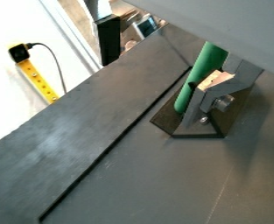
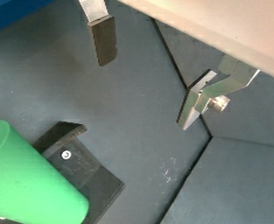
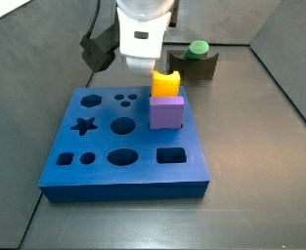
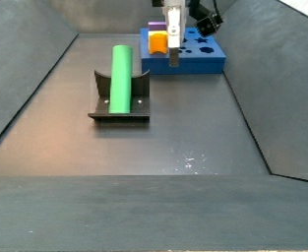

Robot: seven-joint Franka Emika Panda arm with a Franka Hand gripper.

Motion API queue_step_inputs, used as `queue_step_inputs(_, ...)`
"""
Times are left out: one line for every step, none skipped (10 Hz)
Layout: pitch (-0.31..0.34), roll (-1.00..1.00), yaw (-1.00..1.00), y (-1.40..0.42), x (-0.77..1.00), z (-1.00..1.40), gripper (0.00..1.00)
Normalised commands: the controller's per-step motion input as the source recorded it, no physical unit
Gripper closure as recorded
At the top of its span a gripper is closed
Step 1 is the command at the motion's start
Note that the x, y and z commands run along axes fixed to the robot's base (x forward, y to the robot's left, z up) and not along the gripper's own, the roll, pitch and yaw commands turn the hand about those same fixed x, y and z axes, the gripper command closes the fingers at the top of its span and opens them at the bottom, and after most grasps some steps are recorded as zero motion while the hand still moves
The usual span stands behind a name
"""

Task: Pick up the oval object. Move up. Place the oval object on the fixture. Regrasp the oval object. Move to above the board. Insert the oval object.
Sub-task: Regrasp the oval object.

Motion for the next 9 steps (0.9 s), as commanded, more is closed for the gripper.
queue_step_inputs(0.071, 0.08, 0.43, -0.04, 0.06, 0.0, 0.0)
queue_step_inputs(-0.008, 0.06, 0.39, -0.03, 0.06, 0.0, 0.0)
queue_step_inputs(-0.064, 0.06, 0.34, -0.03, 0.06, -0.01, 0.0)
queue_step_inputs(-0.103, 0.06, 0.26, -0.04, 0.05, -0.01, 0.0)
queue_step_inputs(-0.11, 0.06, 0.2, -0.04, 0.06, -0.01, 0.0)
queue_step_inputs(-0.122, 0.1, 0.12, -0.02, 1.0, -0.01, 0.0)
queue_step_inputs(-0.117, 0.1, 0.06, -0.02, 1.0, -0.01, 0.0)
queue_step_inputs(-0.097, 0.11, 0.02, -0.01, 1.0, -0.03, 0.0)
queue_step_inputs(-0.081, 0.12, -0.01, -0.02, 1.0, -0.04, 0.0)
